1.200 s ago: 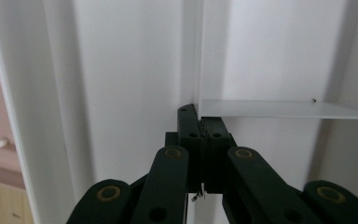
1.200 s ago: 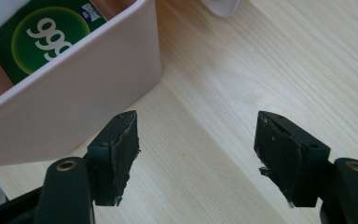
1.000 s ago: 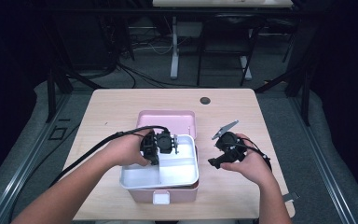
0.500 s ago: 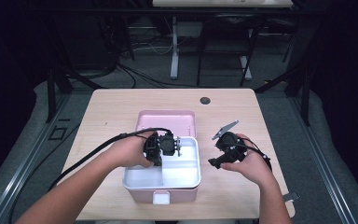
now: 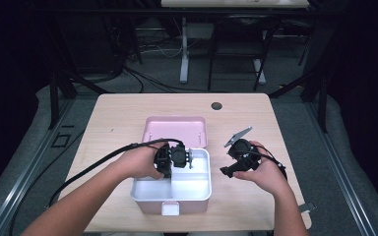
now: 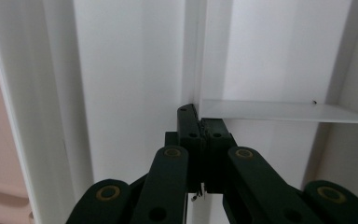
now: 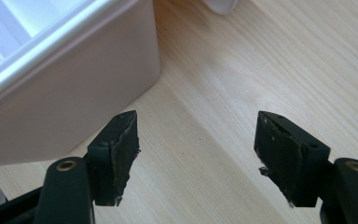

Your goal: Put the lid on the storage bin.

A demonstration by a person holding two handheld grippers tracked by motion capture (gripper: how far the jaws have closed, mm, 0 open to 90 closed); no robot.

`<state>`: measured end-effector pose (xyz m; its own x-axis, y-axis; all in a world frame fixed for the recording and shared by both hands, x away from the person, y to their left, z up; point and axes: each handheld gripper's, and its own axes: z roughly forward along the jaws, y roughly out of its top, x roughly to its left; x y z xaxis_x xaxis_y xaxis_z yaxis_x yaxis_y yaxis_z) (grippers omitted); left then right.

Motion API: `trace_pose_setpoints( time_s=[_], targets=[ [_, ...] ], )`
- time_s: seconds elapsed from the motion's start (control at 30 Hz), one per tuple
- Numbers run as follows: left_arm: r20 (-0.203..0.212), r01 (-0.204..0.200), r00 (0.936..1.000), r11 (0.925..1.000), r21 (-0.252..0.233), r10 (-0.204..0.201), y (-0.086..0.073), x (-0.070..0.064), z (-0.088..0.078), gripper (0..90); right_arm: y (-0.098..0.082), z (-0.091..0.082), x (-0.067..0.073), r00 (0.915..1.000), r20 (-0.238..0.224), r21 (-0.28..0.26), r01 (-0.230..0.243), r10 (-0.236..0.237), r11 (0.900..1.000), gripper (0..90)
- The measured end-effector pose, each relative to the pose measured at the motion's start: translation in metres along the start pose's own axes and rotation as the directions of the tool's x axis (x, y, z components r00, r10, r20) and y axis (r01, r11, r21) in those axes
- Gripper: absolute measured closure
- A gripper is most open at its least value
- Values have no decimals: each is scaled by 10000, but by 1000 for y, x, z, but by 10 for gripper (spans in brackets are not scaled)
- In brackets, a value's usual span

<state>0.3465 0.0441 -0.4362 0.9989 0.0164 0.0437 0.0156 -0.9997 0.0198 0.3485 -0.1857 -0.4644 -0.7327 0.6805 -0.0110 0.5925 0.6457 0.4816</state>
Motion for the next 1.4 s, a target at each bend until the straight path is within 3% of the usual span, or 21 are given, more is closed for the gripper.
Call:
trace_pose_setpoints(
  time_s=[0.17, 0.5, 0.73, 0.93, 1.13, 1.17, 1.23, 1.33, 1.37, 1.4],
  targets=[
    [181, 76, 9998, 9999, -90, -74, -1, 2, 3, 885, 0, 1, 0, 10000, 7, 34, -3, 3, 10000, 303],
    [86, 21, 10000, 10000, 8, -21, 0, 0, 4, 882, 1, 1, -4, 9997, 190, -130, -128, 130, 9998, 317],
    [58, -34, 10000, 9999, 120, 33, 1, 0, 4, 879, 11, -2, -8, 9987, 54, -926, -506, 513, 9944, 323],
    [55, -50, 10000, 9999, 144, 49, 1, 0, 4, 878, 18, 4, -6, 9988, 23, -515, -482, 483, 9975, 357],
    [45, -71, 10000, 9999, 121, 71, 1, 0, 4, 876, 28, 5, -14, 9902, -13, -522, -1396, 1398, 9888, 376],
    [48, -85, 10000, 9999, 127, 85, 1, 0, 4, 876, 31, 5, -17, 9883, 144, -440, -1509, 1517, 9876, 376],
    [58, -85, 9999, 9999, 128, 84, 1, 0, 4, 876, 35, 5, -22, 9875, 396, -405, -1511, 1527, 9877, 428],
    [87, -103, 9999, 9999, 131, 102, 1, 0, 4, 876, 42, 7, -28, 9829, 81, -377, -1834, 1838, 9823, 434],
    [86, -106, 9999, 9999, 135, 105, 1, 0, 4, 876, 44, 7, -29, 9822, 289, -263, -1847, 1855, 9824, 431],
    [92, -104, 9999, 9999, 135, 103, 1, 0, 4, 876, 45, 8, -30, 9816, 175, -291, -1894, 1899, 9815, 435]
  ],
)
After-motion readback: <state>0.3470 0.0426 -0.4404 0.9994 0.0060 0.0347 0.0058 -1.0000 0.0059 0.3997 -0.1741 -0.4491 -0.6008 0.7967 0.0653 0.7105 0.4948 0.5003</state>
